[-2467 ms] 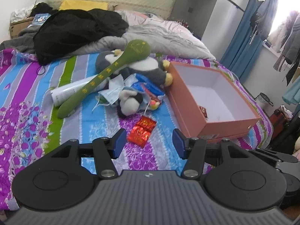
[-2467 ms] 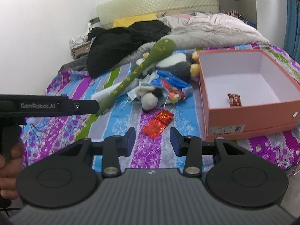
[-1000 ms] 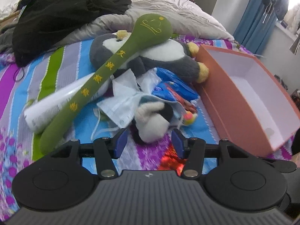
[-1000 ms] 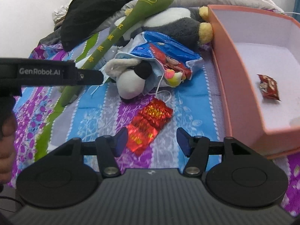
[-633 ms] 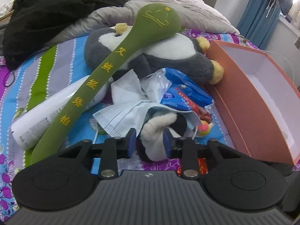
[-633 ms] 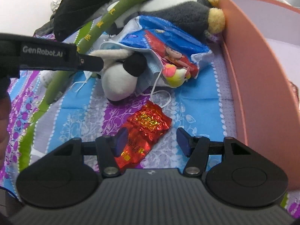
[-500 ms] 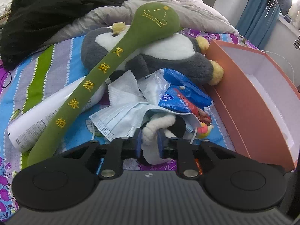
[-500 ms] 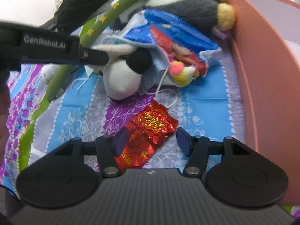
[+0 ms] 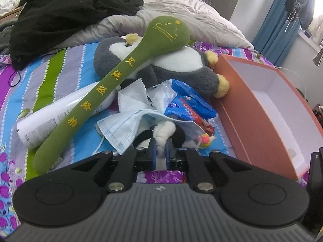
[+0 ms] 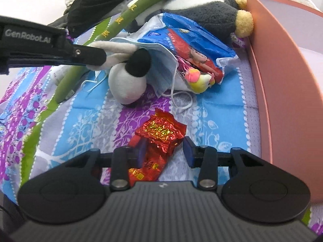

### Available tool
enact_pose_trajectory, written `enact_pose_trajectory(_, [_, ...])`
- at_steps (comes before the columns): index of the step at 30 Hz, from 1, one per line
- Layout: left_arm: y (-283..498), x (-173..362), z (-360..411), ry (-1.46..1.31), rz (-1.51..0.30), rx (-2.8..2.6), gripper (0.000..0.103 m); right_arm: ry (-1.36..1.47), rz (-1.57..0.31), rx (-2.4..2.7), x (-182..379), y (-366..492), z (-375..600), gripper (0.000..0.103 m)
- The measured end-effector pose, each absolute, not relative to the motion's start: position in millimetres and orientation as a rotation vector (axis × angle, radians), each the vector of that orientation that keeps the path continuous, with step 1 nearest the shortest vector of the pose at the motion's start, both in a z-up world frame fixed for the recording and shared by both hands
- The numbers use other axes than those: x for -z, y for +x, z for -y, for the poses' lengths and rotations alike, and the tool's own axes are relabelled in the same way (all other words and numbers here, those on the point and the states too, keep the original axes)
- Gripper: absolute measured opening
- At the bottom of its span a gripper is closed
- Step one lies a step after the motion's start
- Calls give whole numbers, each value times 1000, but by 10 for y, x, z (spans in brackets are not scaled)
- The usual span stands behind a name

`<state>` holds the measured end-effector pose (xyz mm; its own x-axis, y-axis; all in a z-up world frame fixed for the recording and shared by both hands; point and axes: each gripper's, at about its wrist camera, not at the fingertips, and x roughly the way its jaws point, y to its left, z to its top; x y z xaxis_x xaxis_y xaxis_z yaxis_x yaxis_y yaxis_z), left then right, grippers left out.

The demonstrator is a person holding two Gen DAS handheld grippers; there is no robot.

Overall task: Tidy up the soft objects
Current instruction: 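Grasp the white fuzzy plush strip with the left gripper while the right gripper grasps the red candy packet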

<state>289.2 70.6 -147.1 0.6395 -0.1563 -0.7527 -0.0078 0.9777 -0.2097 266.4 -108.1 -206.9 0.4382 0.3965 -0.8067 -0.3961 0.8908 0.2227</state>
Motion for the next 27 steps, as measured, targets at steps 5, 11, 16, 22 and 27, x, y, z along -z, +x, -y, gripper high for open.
enact_pose_trajectory(5, [2631, 1375, -677, -216, -863, 78, 10, 13, -999, -490, 1959, 2472, 1147, 42])
enact_pose_trajectory(11, [2252, 1336, -666, -238, -866, 64, 10, 11, -993, -492, 1876, 2250, 1187, 42])
enact_pose_trajectory(16, [1898, 1402, -717, -262, -884, 30, 10, -5, -995, -497, 1848, 2074, 1192, 42])
enact_pose_trajectory(22, [1516, 1627, -908, -340, -929, -24, 10, -39, -996, -506, 1897, 1939, 1134, 42])
enact_pose_trajectory(27, [1341, 1865, -1087, -409, -985, -61, 10, -35, -1035, -505, 2025, 1914, 1100, 43])
